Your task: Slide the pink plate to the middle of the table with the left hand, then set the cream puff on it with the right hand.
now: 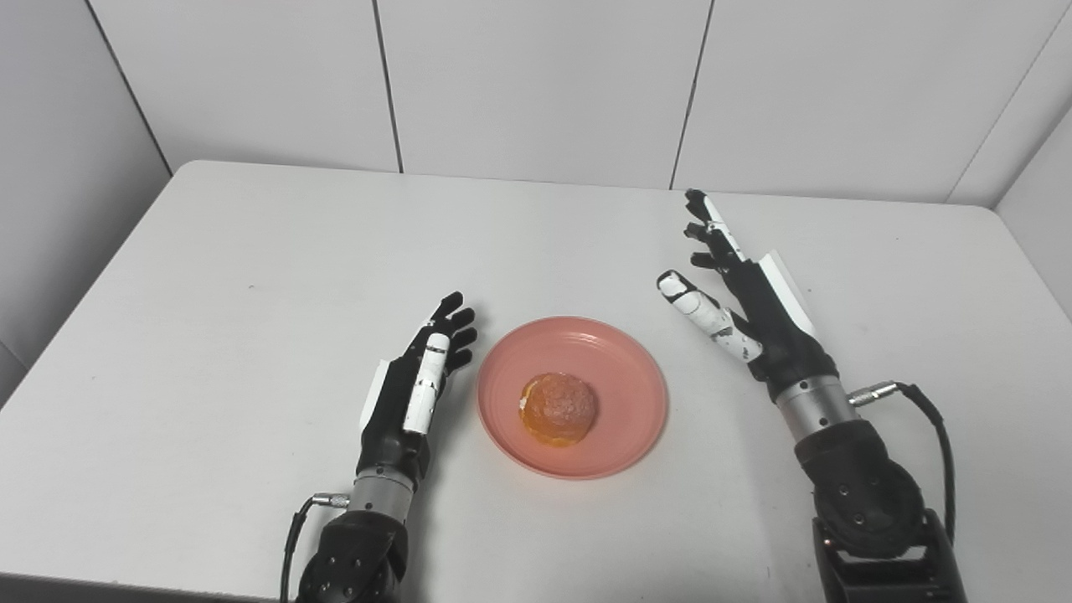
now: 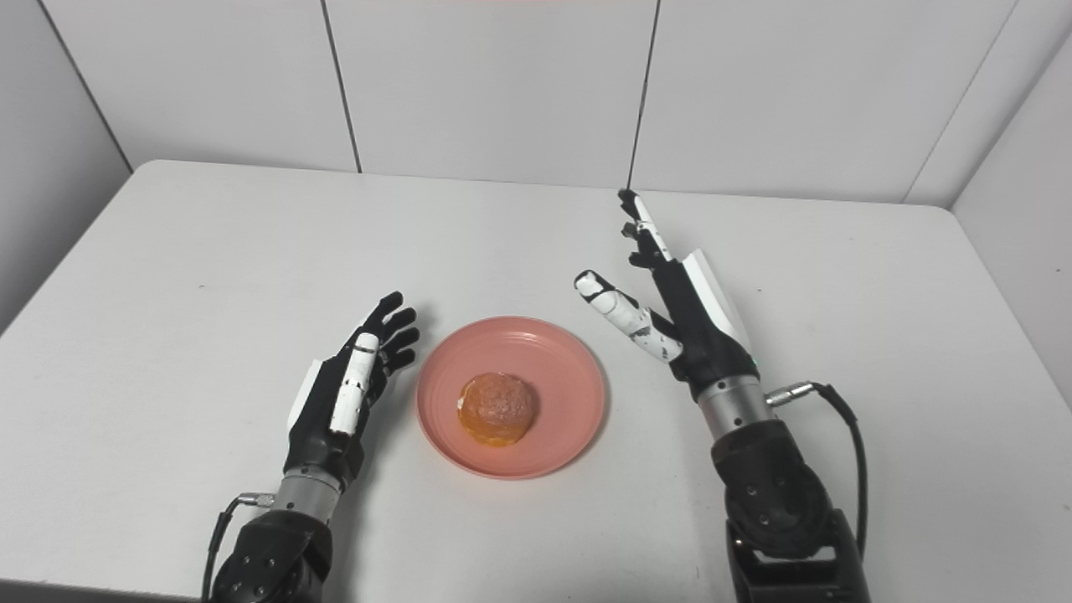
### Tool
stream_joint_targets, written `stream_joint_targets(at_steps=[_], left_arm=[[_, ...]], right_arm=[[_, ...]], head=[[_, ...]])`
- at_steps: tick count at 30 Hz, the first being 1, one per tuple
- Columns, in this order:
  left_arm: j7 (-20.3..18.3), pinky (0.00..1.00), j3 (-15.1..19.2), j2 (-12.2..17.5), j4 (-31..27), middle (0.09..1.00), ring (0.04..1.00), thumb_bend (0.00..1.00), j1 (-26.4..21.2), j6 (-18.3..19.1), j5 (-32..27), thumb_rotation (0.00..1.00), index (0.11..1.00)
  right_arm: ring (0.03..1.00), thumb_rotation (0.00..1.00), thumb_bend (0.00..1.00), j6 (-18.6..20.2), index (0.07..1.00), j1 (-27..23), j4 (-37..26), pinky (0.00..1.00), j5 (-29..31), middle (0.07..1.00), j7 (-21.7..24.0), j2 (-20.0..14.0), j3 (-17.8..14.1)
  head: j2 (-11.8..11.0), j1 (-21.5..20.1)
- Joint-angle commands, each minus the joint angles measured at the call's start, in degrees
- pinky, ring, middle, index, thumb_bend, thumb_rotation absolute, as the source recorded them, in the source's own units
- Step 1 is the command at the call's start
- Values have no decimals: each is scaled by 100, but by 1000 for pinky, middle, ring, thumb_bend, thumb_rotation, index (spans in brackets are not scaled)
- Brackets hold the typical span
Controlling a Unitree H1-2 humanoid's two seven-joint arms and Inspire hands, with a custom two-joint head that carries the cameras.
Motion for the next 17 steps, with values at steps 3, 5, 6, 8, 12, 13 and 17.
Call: stream_joint_targets(at_steps=[3, 5, 6, 8, 12, 13, 17], left_arm=[[-23, 877, 33, 40, -70, 891, 881, 474, -152, -248, -53, 1000, 874], [-24, 878, 45, 52, -66, 893, 883, 473, -156, -245, -71, 1000, 875], [-22, 878, 50, 57, -62, 894, 884, 471, -159, -239, -71, 1000, 877], [-13, 879, 63, 50, -48, 894, 886, 461, -174, -204, -83, 1000, 877], [-24, 880, 78, 74, 41, 894, 888, 452, -194, -271, -77, 1000, 878], [-27, 881, 79, 85, 65, 894, 887, 459, -197, -299, -69, 1000, 879], [-52, 884, 84, 123, 155, 895, 888, 468, -189, -431, -65, 1000, 880]], right_arm=[[981, 1000, 818, -88, 1000, 136, -98, 891, 492, 1000, -180, 257, -145], [990, 1000, 821, -112, 1000, 246, -28, 918, 677, 1000, -176, 298, -175], [990, 1000, 822, -129, 1000, 281, 17, 927, 745, 1000, -170, 301, -175], [986, 1000, 817, -213, 1000, 317, 169, 936, 900, 1000, -131, 281, -169], [985, 1000, 814, -427, 1000, 306, 485, 939, 1211, 1000, -98, 279, -154], [992, 1000, 780, -488, 1000, 299, 544, 951, 1294, 1000, -83, 283, -154], [997, 1000, 767, -550, 1000, 307, 676, 982, 1570, 1000, -108, 347, -170]], head=[[-1, -2], [8, -10], [6, -5], [12, -6], [8, -33], [7, -34], [2, -50]])
